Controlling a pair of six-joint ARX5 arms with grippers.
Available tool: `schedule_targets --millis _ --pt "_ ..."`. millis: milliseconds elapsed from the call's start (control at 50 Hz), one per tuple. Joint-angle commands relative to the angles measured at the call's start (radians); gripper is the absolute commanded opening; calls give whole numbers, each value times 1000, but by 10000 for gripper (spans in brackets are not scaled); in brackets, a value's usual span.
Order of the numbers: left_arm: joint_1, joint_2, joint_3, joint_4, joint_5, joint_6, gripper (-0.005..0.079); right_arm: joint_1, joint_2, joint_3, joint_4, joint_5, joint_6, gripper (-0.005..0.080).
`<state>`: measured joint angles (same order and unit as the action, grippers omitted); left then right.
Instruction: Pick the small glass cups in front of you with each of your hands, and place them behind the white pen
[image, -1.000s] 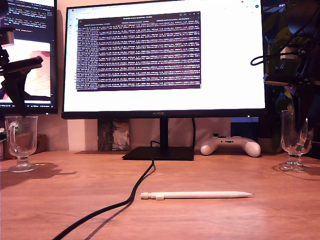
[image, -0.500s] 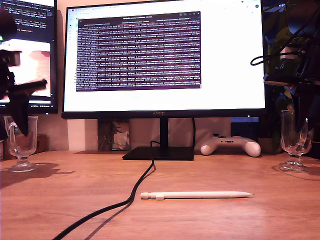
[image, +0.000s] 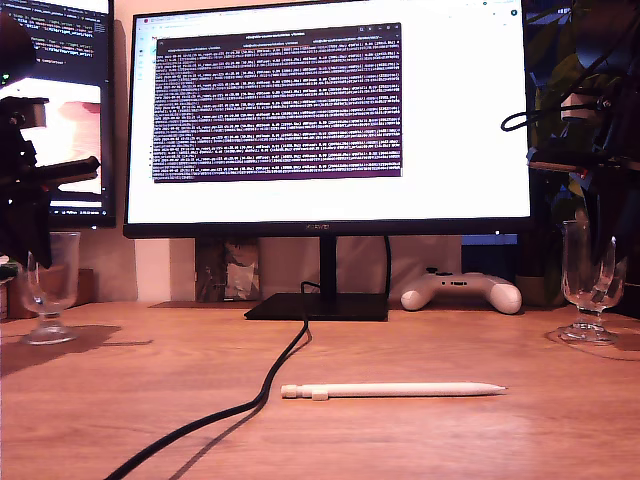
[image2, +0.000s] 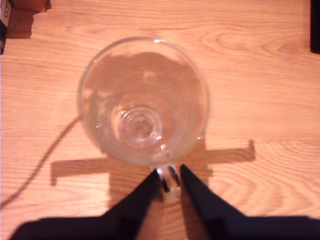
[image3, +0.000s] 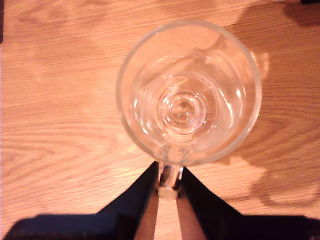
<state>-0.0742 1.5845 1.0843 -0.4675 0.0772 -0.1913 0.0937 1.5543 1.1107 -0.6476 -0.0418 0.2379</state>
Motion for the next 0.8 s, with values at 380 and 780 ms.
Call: schedule_targets --millis 380,780 --pt "-10 -8 6 -47 -7 36 -23 40 -7 32 -12 0 -3 -13" --pt "-61 -131 29 -110 -19 42 -23 104 -82 64 -61 27 -2 -13"
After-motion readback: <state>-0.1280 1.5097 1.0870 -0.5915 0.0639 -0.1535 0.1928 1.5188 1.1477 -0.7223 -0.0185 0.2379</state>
